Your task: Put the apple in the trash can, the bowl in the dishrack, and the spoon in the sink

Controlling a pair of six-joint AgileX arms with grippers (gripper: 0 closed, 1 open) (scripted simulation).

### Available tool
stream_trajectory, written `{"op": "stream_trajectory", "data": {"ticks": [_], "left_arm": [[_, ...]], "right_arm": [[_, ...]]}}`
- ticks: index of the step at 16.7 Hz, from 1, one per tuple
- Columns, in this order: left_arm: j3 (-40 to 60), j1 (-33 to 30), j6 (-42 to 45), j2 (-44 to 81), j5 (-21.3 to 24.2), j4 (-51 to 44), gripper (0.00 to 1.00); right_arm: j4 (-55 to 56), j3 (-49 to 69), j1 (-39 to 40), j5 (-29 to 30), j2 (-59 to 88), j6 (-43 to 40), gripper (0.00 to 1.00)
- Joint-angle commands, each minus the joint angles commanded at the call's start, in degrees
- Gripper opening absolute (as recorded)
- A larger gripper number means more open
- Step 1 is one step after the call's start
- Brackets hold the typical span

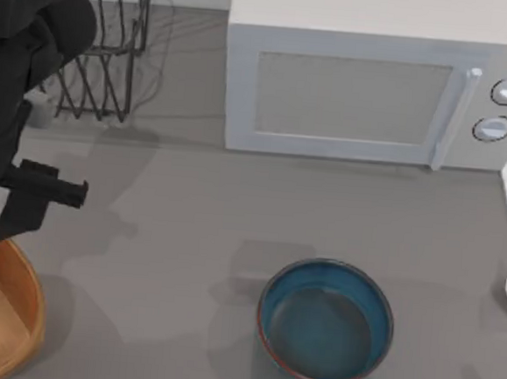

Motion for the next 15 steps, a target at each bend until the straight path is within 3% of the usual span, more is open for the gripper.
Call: {"op": "stream_trajectory", "data": {"ticks": [9, 14, 15], "left_arm": [[-15.8, 3.7, 3.3, -1.6, -0.8, 15.2, 0.0], [-16.8, 4.0, 3.6, -1.6, -0.9, 16.2, 0.0], [-16.8, 4.0, 3.6, -1.6, -0.9, 16.2, 0.08]], "right_arm": [[0.0, 0.0, 0.0, 0.0, 0.0, 0.0, 1.0], [0.0, 0.0, 0.0, 0.0, 0.0, 0.0, 1.0], [0.0, 0.0, 0.0, 0.0, 0.0, 0.0, 1.0]]}}
